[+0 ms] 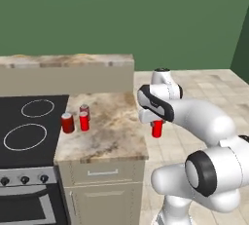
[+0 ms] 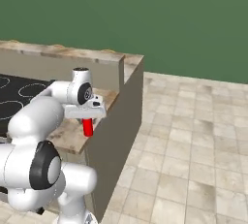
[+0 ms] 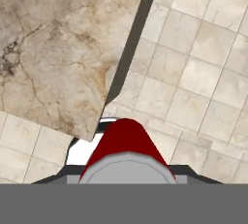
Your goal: Four empty soda cans are scattered around the kitchen. Gather all the cans and cluster them next to the stove for recycling.
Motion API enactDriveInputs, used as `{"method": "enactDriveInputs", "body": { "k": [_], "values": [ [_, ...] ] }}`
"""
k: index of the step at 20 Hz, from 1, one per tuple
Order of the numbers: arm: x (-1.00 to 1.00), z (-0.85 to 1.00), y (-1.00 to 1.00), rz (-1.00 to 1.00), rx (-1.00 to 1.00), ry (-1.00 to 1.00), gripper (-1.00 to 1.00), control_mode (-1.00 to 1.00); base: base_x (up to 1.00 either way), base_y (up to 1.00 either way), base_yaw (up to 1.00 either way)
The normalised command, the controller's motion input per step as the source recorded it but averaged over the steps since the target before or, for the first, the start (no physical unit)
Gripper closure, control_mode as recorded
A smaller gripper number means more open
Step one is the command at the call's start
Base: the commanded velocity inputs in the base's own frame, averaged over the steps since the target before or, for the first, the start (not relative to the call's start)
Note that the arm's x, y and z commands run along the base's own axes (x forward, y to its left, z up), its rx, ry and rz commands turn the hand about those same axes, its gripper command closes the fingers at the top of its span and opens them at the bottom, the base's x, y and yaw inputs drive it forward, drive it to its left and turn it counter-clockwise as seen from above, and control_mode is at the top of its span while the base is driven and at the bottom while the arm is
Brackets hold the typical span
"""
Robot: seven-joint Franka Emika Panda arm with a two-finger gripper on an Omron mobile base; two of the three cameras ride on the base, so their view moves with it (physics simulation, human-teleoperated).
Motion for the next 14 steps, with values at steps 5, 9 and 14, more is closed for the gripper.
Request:
{"method": "enactDriveInputs", "body": {
  "k": [5,9,14],
  "values": [
    [0.0,0.0,0.0,0.0,0.0,0.0,1.0,1.0,-0.15,0.62,-0.17],
    [0.0,0.0,0.0,0.0,0.0,0.0,1.0,1.0,0.02,0.6,-0.26],
    [0.0,0.0,0.0,0.0,0.0,0.0,1.0,1.0,0.02,0.6,-0.25]
  ]
}}
